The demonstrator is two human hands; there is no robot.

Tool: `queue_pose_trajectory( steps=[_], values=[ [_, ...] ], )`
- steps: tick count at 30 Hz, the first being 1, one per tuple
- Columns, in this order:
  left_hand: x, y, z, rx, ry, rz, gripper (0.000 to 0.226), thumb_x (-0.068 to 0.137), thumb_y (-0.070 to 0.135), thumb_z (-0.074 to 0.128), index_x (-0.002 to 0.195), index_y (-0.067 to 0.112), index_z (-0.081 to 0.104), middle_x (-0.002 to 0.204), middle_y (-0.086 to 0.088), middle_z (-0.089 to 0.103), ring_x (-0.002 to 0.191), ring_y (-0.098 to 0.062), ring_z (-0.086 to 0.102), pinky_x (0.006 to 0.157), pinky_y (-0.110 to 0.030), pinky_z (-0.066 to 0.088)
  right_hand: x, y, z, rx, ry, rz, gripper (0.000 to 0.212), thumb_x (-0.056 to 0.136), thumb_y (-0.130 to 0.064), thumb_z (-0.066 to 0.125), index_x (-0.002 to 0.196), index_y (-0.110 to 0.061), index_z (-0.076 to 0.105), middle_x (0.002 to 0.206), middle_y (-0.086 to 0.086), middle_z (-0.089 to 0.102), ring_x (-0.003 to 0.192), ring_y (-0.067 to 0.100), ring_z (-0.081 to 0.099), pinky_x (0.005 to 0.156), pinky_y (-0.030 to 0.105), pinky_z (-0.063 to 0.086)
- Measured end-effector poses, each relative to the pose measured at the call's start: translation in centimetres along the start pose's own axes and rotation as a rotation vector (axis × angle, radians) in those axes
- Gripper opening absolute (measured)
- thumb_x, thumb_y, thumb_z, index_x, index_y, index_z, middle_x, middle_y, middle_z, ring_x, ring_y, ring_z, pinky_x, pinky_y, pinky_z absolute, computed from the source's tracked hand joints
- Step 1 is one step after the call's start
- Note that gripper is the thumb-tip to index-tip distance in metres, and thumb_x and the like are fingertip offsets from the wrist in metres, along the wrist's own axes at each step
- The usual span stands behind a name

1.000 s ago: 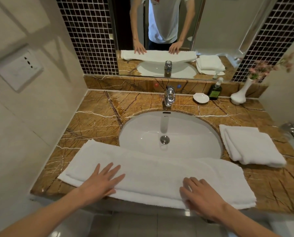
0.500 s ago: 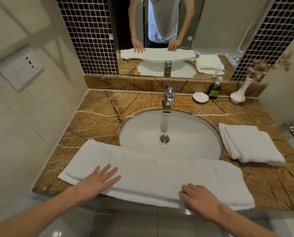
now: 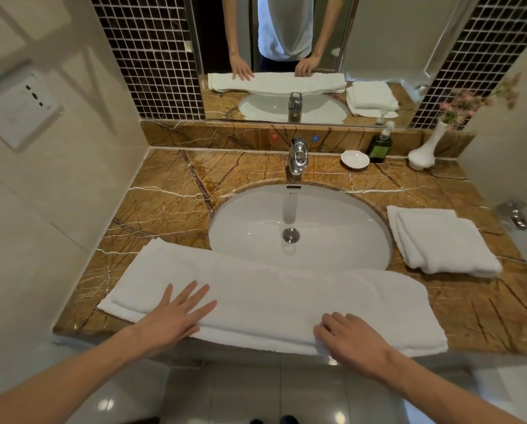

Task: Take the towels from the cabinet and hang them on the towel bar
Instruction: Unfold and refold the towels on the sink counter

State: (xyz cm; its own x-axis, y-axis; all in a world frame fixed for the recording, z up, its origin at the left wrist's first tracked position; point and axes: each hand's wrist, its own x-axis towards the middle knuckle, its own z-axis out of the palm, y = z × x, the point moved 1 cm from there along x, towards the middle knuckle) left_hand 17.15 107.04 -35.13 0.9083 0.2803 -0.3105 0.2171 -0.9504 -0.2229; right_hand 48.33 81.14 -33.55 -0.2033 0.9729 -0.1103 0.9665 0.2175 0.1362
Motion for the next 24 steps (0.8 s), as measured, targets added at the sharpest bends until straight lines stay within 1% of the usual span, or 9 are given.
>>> queue_pose_trajectory(
  steps=[2, 4, 6, 9, 11, 14, 19, 22, 24],
  values=[
    [0.4, -0.2, -0.3, -0.085, -0.054, 0.001, 0.069, 0.095, 0.046, 0.042, 0.151, 0.034, 0.004, 0.158, 0.000, -0.019, 0.145, -0.030, 0.007, 0.097, -0.059, 0.030, 0.0, -0.1, 0.0, 0.023, 0.001, 0.016, 0.038, 0.051, -0.016, 0.076, 0.085, -0.020, 0.059, 0.074, -0.002, 0.054, 0.057, 0.016, 0.047, 0.045, 0.027, 0.032],
    [0.8, -0.5, -0.2, -0.170, -0.010, 0.012, 0.096, 0.088, 0.028, 0.063, 0.148, 0.040, -0.012, 0.152, 0.005, -0.034, 0.145, -0.029, -0.005, 0.104, -0.061, 0.013, -0.3, 0.0, -0.2, 0.060, -0.003, 0.048, 0.042, 0.050, -0.019, 0.077, 0.088, -0.022, 0.059, 0.075, -0.003, 0.055, 0.057, 0.014, 0.048, 0.045, 0.025, 0.035],
    [0.5, -0.7, 0.2, -0.193, 0.023, -0.029, 0.107, 0.089, 0.013, 0.060, 0.139, 0.045, -0.030, 0.151, 0.003, -0.036, 0.141, -0.028, -0.021, 0.107, -0.058, -0.001, -0.8, 0.2, -0.3, 0.075, -0.023, 0.073, 0.046, 0.046, -0.023, 0.077, 0.088, -0.023, 0.058, 0.076, -0.004, 0.056, 0.059, 0.013, 0.048, 0.047, 0.024, 0.036],
    [-0.2, -1.6, 0.6, -0.189, -0.013, -0.153, 0.112, 0.090, 0.001, 0.051, 0.127, 0.044, -0.045, 0.150, -0.007, -0.025, 0.137, -0.032, -0.023, 0.108, -0.053, -0.010, -2.0, 0.9, 0.0, 0.068, -0.058, 0.118, 0.045, 0.046, -0.026, 0.077, 0.086, -0.022, 0.057, 0.077, -0.003, 0.055, 0.060, 0.012, 0.048, 0.048, 0.024, 0.039],
    [-0.6, -2.1, 0.6, -0.194, -0.077, -0.214, 0.110, 0.085, -0.011, 0.046, 0.130, 0.036, -0.043, 0.148, -0.012, -0.029, 0.135, -0.034, -0.029, 0.108, -0.052, -0.013, -2.6, 1.4, 0.2, 0.060, -0.079, 0.155, 0.046, 0.044, -0.025, 0.080, 0.084, -0.021, 0.058, 0.075, -0.001, 0.054, 0.058, 0.014, 0.047, 0.047, 0.026, 0.040],
    [-1.4, -2.6, -0.2, -0.217, -0.213, -0.321, 0.101, 0.079, -0.022, 0.039, 0.135, 0.020, -0.033, 0.147, -0.017, -0.033, 0.131, -0.037, -0.033, 0.113, -0.053, -0.008, -3.0, 1.9, 0.2, 0.050, -0.127, 0.168, 0.056, 0.031, -0.019, 0.085, 0.079, -0.021, 0.057, 0.070, -0.002, 0.053, 0.052, 0.013, 0.046, 0.042, 0.026, 0.039],
    [-2.3, -3.3, -0.9, -0.206, -0.249, -0.367, 0.100, 0.079, -0.024, 0.040, 0.144, 0.019, -0.023, 0.152, -0.021, -0.025, 0.137, -0.041, -0.026, 0.115, -0.053, -0.001, -3.2, 2.1, 0.2, 0.073, -0.163, 0.140, 0.064, 0.026, -0.010, 0.084, 0.081, -0.021, 0.053, 0.071, -0.003, 0.052, 0.049, 0.012, 0.045, 0.036, 0.023, 0.034],
    [-2.3, -3.4, -0.4, -0.201, -0.202, -0.369, 0.098, 0.077, -0.026, 0.037, 0.144, 0.018, -0.021, 0.153, -0.022, -0.022, 0.133, -0.040, -0.030, 0.114, -0.055, -0.001, -3.3, 1.8, 0.5, 0.085, -0.151, 0.120, 0.062, 0.029, -0.012, 0.084, 0.082, -0.022, 0.053, 0.072, -0.002, 0.053, 0.050, 0.013, 0.046, 0.036, 0.024, 0.033],
    [-2.3, -3.3, 0.0, -0.207, -0.203, -0.372, 0.096, 0.081, -0.022, 0.038, 0.143, 0.018, -0.023, 0.154, -0.022, -0.019, 0.138, -0.041, -0.024, 0.114, -0.056, 0.000, -3.4, 1.6, 0.8, 0.096, -0.139, 0.119, 0.062, 0.032, -0.014, 0.085, 0.085, -0.023, 0.052, 0.075, -0.003, 0.053, 0.052, 0.013, 0.046, 0.037, 0.024, 0.037]
  ],
)
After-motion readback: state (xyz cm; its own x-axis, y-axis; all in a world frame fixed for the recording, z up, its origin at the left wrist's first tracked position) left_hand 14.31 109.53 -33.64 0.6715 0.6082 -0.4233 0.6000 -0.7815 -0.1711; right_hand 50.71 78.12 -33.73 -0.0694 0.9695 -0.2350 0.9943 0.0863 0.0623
